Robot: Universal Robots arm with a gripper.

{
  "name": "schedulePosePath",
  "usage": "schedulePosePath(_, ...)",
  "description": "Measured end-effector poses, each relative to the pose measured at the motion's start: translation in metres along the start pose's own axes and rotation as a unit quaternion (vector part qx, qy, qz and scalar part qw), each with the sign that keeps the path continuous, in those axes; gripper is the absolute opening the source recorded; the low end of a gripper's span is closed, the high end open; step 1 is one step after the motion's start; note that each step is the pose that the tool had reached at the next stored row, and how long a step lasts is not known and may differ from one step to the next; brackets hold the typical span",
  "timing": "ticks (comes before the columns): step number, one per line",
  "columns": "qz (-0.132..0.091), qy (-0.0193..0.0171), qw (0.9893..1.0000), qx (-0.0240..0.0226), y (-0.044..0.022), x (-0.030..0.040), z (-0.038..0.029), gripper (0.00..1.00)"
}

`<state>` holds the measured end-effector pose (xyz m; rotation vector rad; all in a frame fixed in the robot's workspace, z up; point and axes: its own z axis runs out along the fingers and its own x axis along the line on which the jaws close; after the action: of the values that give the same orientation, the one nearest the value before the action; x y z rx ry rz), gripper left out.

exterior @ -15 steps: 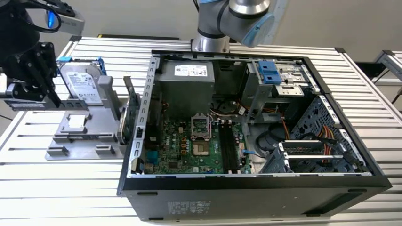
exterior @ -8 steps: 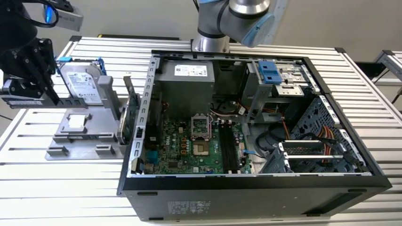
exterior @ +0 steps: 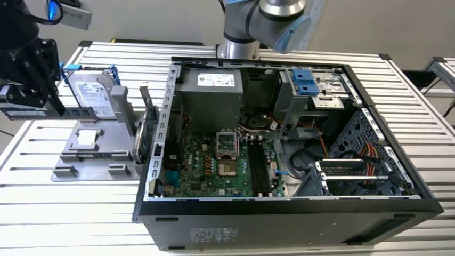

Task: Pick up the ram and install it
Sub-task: 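Pick up the ram and move it above insertion slot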

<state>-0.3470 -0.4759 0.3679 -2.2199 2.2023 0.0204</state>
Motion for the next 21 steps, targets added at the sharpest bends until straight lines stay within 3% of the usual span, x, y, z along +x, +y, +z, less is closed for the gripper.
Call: schedulePosePath(21,0.0,0.0,1.0,0.0,0.0,-0.0003,-0.0157,0.0)
